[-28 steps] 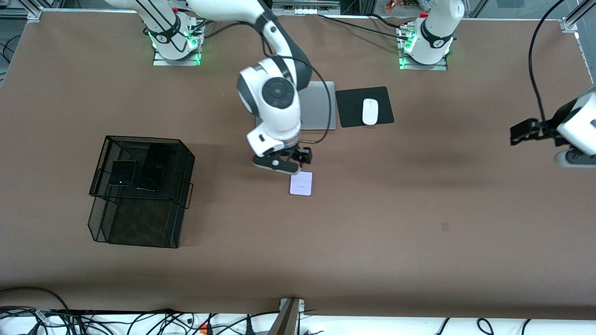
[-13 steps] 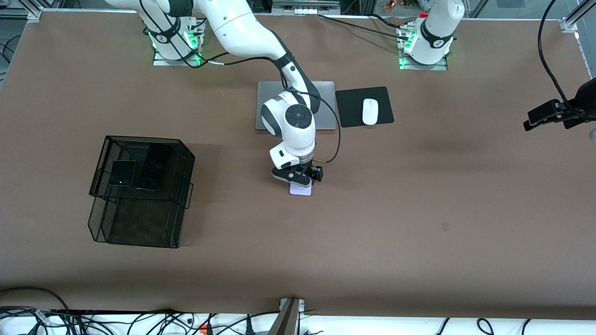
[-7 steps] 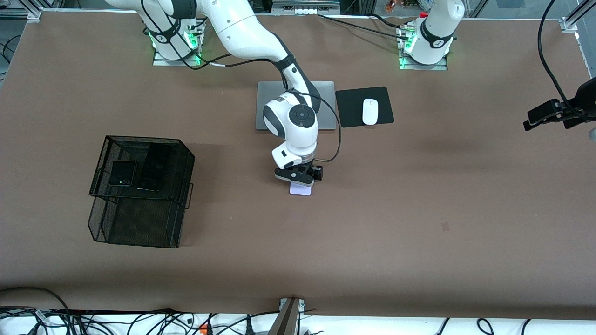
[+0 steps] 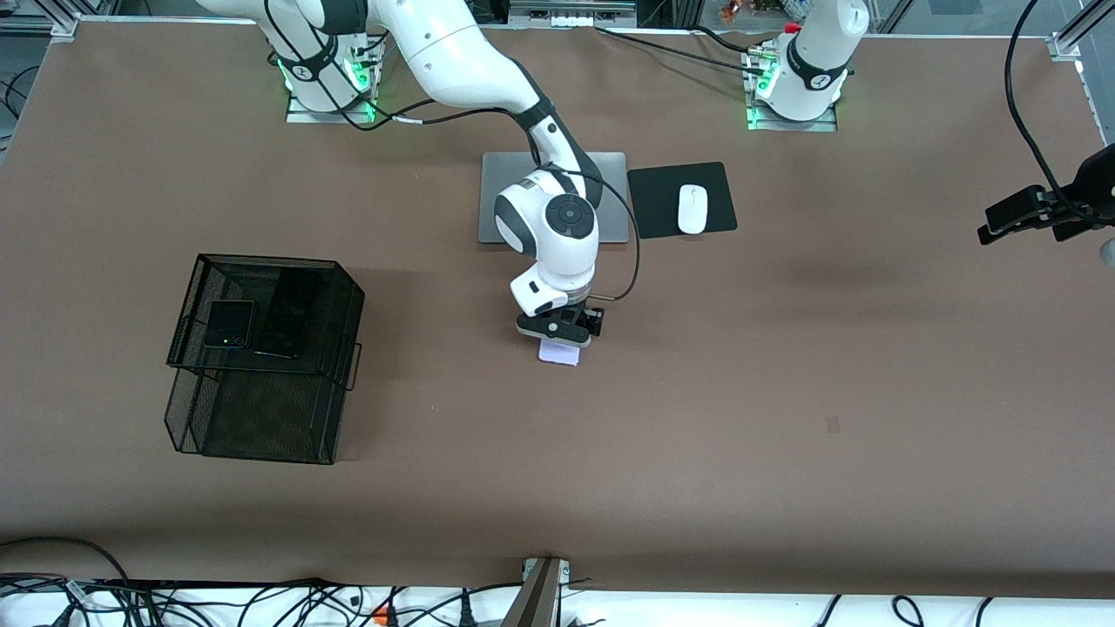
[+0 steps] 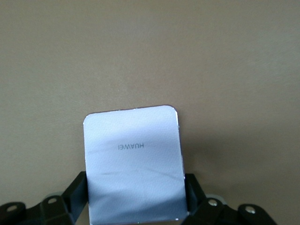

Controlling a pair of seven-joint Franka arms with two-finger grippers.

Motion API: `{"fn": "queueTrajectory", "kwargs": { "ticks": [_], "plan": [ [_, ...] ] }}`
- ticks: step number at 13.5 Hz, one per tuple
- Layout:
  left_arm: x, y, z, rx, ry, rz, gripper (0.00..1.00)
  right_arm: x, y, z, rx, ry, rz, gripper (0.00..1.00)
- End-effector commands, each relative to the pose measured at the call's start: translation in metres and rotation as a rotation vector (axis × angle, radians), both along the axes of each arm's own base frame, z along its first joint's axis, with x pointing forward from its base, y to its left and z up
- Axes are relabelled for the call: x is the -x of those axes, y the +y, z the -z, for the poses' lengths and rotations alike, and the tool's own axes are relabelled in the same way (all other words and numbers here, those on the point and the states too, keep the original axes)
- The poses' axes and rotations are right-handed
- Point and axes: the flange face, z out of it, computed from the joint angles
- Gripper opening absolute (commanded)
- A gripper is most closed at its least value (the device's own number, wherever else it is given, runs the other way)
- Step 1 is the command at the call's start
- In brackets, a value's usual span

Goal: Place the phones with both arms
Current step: 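Carry the Huawei phone into the basket's back compartment with the right gripper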

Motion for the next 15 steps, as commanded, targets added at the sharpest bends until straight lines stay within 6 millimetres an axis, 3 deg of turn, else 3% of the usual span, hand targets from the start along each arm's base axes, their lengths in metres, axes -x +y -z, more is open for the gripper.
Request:
{"fn": "queueTrajectory", "kwargs": {
  "ticks": [1,4,7,9,12,15],
  "plan": [
    [0.001,-0.002,-0.005,-0.026,-0.005,0.020,1.00,-0.002,0.002,-0.093,0.000,0.060,-0.030,0.00],
    [-0.005,-0.002,0.001,-0.030,-0.012,0.018,1.00,-0.012,-0.033,-0.174,0.007,0.147,-0.050,0.00],
    [-0.011,-0.002,0.005,-0.033,-0.032,0.018,1.00,-0.048,-0.108,-0.229,0.015,0.220,-0.137,0.00],
    [-0.011,-0.002,0.005,-0.032,-0.029,0.020,1.00,-0.084,-0.173,-0.242,0.021,0.241,-0.182,0.00],
    [-0.010,-0.002,0.004,-0.032,-0.029,0.020,1.00,-0.138,-0.291,-0.249,0.043,0.243,-0.266,0.00],
    [-0.009,-0.002,0.000,-0.029,-0.032,0.014,1.00,-0.174,-0.389,-0.266,0.077,0.192,-0.372,0.00]
  ]
}}
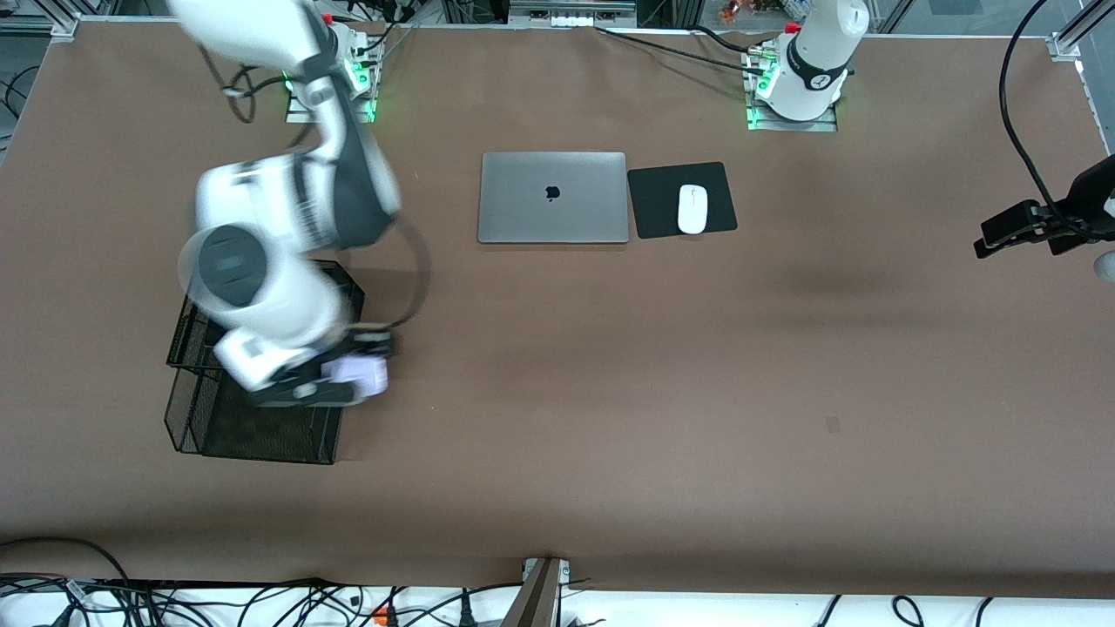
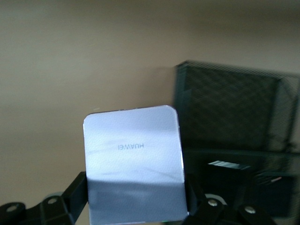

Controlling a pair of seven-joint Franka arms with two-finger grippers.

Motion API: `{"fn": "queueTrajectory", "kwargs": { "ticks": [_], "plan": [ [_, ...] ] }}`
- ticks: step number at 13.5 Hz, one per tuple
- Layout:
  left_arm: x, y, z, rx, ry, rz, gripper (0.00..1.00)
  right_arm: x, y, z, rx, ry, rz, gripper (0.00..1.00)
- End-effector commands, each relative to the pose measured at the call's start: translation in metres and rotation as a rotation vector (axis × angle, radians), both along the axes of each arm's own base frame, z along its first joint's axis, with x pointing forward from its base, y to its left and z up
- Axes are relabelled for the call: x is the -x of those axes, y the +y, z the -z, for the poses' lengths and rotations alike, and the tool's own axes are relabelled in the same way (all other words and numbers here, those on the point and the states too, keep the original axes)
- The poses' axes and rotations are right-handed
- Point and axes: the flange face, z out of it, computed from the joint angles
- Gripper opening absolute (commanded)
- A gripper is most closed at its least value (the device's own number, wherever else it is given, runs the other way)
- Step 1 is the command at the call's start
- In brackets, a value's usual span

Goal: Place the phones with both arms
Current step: 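Carry the Huawei phone into the basket's back compartment with the right gripper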

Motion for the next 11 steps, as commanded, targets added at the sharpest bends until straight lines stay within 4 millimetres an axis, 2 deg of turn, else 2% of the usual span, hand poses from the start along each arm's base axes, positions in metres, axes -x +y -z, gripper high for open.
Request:
{"fn": "queueTrajectory", "kwargs": {
  "ticks": [1,3,5,8,11],
  "plan": [
    [0.001,-0.001,-0.012,-0.025,-0.017,0.010,1.00,-0.023,-0.074,-0.012,0.006,-0.044,-0.098,0.00],
    [0.001,-0.002,-0.012,-0.023,-0.015,0.010,1.00,-0.040,-0.133,0.002,0.025,-0.073,-0.151,0.00],
    [0.003,-0.002,-0.011,-0.024,-0.001,0.008,1.00,-0.052,-0.172,0.027,0.038,-0.088,-0.156,0.00],
    [0.002,-0.005,-0.010,-0.025,0.000,0.015,1.00,-0.063,-0.193,0.084,-0.009,-0.074,-0.103,0.00],
    [0.002,-0.005,-0.010,-0.025,0.002,0.015,1.00,-0.066,-0.194,0.128,-0.049,-0.058,-0.067,0.00]
  ]
}}
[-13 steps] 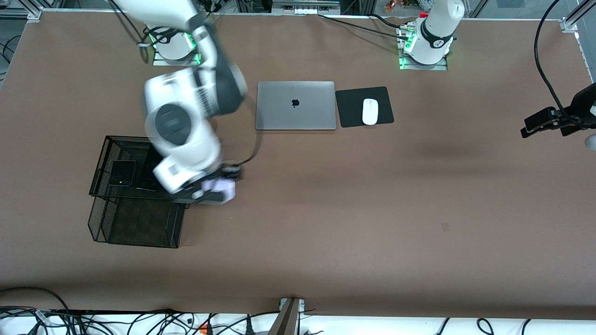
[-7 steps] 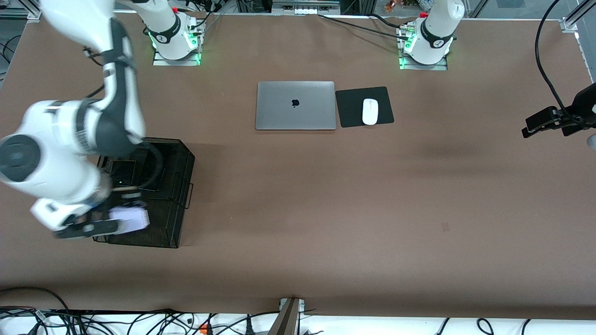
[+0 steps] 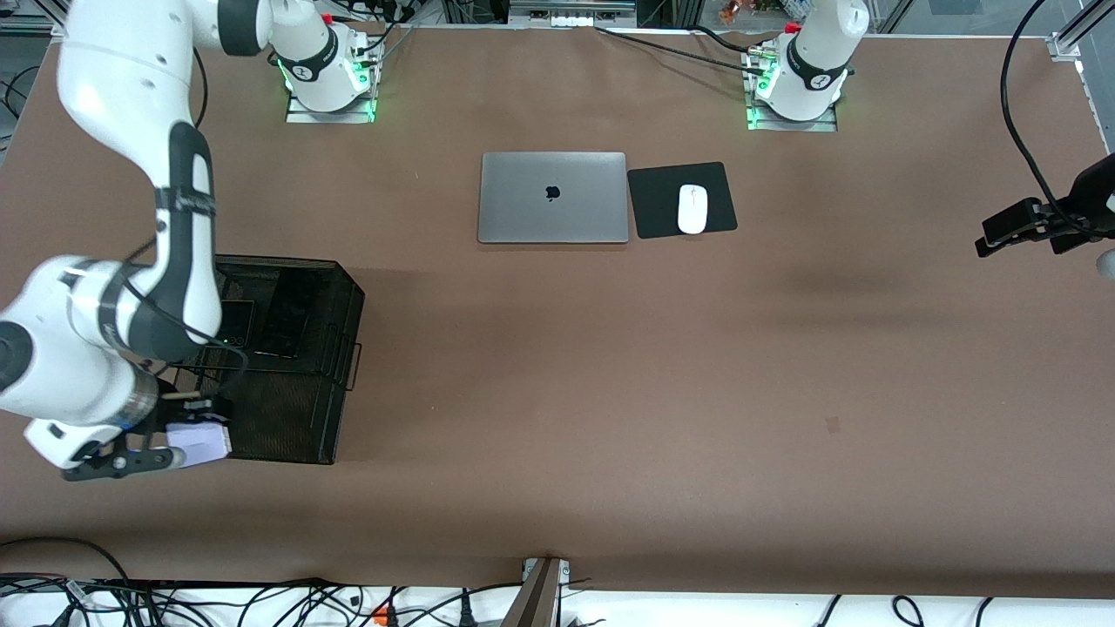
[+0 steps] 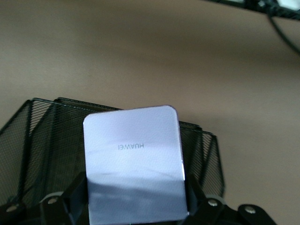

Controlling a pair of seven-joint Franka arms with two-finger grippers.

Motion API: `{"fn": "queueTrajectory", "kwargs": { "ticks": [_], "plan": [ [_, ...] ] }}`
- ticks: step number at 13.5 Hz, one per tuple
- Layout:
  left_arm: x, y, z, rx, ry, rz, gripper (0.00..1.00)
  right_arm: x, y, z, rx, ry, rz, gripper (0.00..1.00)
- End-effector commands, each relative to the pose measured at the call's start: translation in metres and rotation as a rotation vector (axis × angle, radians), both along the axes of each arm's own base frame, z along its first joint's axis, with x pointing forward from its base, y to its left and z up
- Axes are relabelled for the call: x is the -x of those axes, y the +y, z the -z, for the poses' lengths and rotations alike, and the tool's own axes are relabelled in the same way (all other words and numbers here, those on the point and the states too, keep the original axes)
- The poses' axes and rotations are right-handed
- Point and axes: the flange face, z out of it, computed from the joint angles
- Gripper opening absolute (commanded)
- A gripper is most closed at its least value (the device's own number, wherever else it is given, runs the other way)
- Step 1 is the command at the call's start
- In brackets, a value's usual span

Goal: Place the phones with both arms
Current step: 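Carry the Huawei phone into the basket's back compartment with the right gripper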

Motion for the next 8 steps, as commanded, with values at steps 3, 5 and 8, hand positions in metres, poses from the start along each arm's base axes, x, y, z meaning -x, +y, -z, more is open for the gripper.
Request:
{"fn": "queueTrajectory", "kwargs": {
  "ticks": [3,5,8],
  "plan": [
    [0.002,-0.003,-0.006,-0.024,0.008,0.012,1.00,-0.002,0.008,0.040,-0.060,0.025,0.067,0.00],
    [0.003,-0.004,-0.006,-0.024,0.006,0.014,1.00,0.001,0.010,0.047,-0.063,0.042,0.109,0.00],
    [0.003,-0.004,-0.006,-0.024,0.011,0.014,1.00,0.008,0.016,0.056,-0.066,0.076,0.163,0.16]
  ]
}}
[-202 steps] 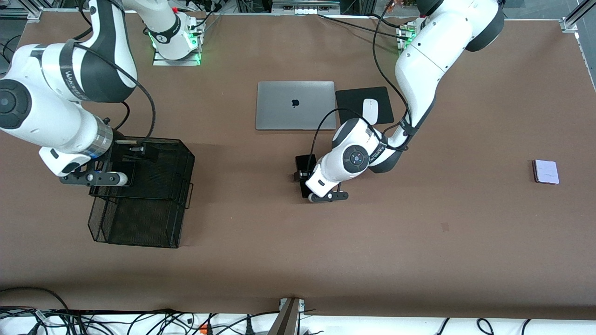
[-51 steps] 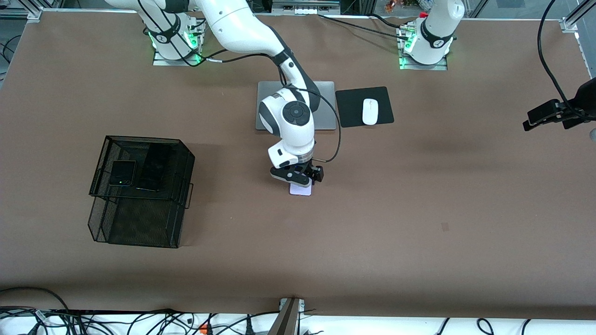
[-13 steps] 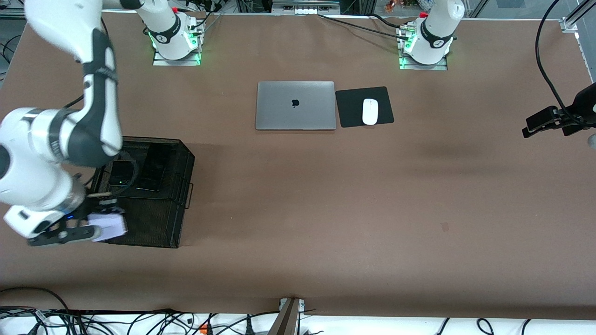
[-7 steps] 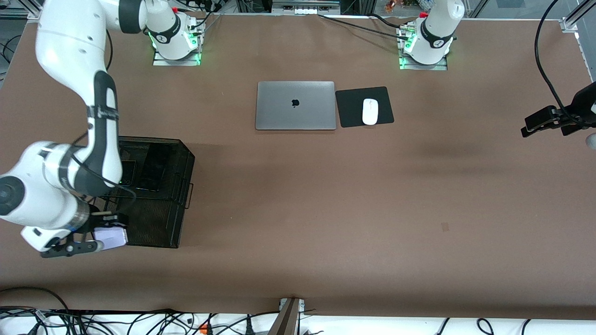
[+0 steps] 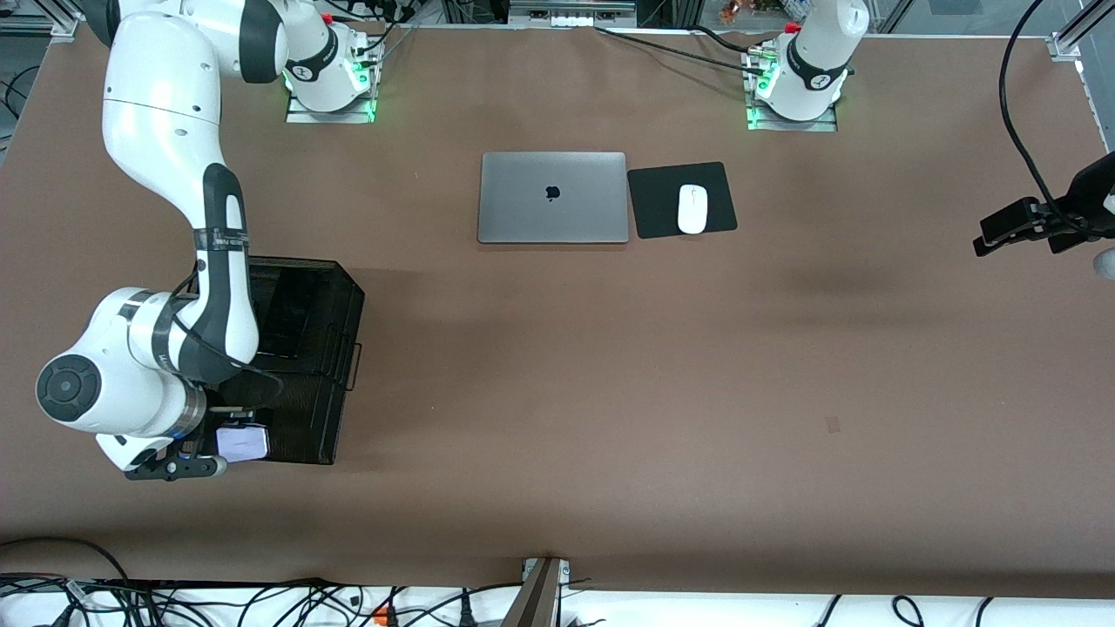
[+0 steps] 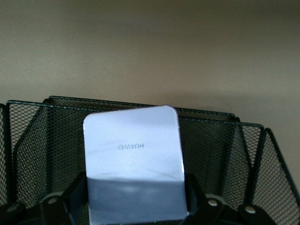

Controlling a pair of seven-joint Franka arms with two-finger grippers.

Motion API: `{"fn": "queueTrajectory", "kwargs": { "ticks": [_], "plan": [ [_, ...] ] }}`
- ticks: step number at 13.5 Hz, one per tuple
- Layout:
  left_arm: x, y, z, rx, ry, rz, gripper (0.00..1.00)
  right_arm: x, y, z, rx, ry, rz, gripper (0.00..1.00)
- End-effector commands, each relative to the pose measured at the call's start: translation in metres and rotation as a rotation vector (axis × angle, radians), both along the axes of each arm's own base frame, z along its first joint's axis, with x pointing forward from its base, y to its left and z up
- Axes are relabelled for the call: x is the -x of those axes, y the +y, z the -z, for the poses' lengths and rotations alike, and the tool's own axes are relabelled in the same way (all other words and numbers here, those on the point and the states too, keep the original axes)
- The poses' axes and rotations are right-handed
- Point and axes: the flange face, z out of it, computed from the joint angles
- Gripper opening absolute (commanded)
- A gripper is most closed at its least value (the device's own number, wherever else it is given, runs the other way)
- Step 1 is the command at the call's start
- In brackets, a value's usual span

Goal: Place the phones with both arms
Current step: 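Carry the Huawei phone into the basket's back compartment with the right gripper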

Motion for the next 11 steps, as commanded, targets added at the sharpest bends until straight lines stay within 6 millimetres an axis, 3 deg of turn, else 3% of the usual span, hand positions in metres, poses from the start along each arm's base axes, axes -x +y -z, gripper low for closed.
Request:
{"fn": "queueTrajectory", "kwargs": {
  "ticks": [1,2,3,4,7,11],
  "plan": [
    [0.003,-0.002,-0.006,-0.024,0.009,0.011,1.00,0.008,0.004,0.000,-0.027,0.042,0.068,0.18],
    [0.003,-0.002,-0.006,-0.024,0.009,0.011,1.00,0.011,0.005,0.002,-0.028,0.064,0.085,0.23],
    [0.003,-0.002,-0.006,-0.024,0.009,0.011,1.00,0.013,0.006,0.002,-0.030,0.081,0.099,0.47],
    [0.003,-0.002,-0.006,-0.024,0.009,0.011,1.00,0.014,0.005,0.002,-0.032,0.095,0.112,0.98],
    [0.003,-0.002,-0.006,-0.024,0.009,0.011,1.00,0.016,0.004,-0.015,-0.037,0.104,0.116,1.00],
    [0.003,-0.002,-0.006,-0.024,0.011,0.011,1.00,0.025,-0.001,-0.093,-0.034,0.093,0.107,1.00]
  ]
}}
